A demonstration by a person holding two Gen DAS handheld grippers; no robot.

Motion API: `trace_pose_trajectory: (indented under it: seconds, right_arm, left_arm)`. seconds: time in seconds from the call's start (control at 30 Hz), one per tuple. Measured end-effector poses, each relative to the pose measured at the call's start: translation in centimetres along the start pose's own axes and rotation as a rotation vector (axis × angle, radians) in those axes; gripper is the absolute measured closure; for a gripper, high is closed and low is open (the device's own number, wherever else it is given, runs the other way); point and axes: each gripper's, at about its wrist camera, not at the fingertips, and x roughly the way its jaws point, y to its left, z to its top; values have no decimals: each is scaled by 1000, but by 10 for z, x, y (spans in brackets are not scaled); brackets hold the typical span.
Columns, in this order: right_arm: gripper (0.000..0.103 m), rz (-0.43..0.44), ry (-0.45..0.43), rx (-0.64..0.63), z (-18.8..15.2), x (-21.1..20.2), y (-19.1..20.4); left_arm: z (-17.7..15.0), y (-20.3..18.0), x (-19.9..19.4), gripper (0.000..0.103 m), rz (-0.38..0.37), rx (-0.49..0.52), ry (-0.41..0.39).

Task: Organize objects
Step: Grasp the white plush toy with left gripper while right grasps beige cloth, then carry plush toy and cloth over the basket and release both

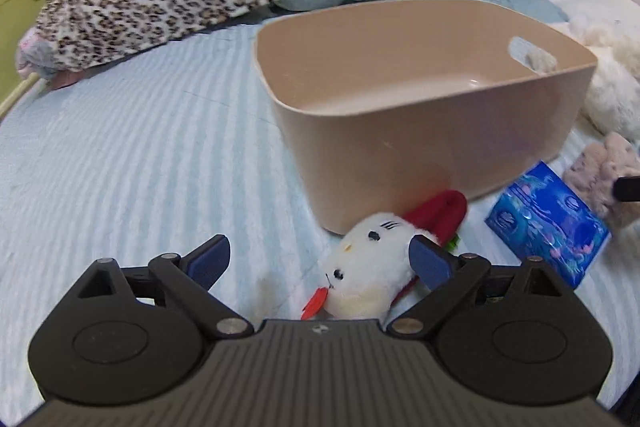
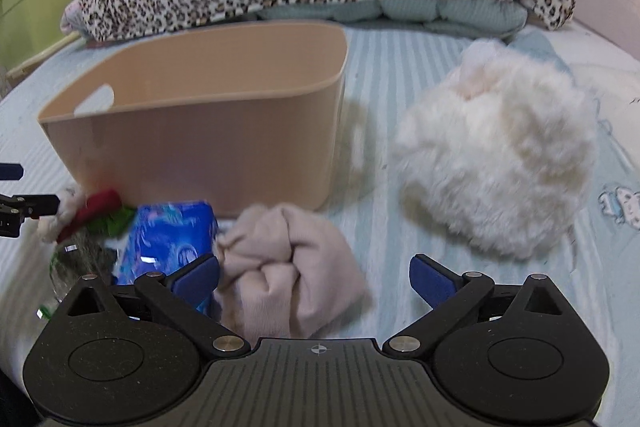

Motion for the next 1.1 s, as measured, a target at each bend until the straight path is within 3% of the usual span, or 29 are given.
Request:
trace_pose_trajectory:
  seconds: [0.27,0.37,0.43,0.5,0.6,0.7,0.9,1.1]
  right_arm:
    - [2,46,5,77,-11,20,3]
    - [15,74,-11,85,-14,18,3]
    - [23,85,-18,87,-14,17,3]
    - [39,81,-28,79,-15,14,4]
    - [58,101,-42,89,-14,9,4]
    - [70,104,-59,94,-15,2,2]
    - [77,95,-104,107,-15,-13,-3]
    - [78,107,-191,130,-9,-42,-11]
  left_arm:
    - [-5,-3,19,5,-128,-53,35]
    - [-5,-5,23,9,-159,-66,35]
    - [-5,-4,25,23,-200,-94,44]
    - [-4,-4,27,36,-251,-115,62]
    - [-3,-11,23,40,-229,-80,52]
    - [-3,-13,14,47,-221,-70,31]
    - [-2,-10,-9,53,-197,-74,-18]
    - [-1,-5,-42,53,-175,-74,-98]
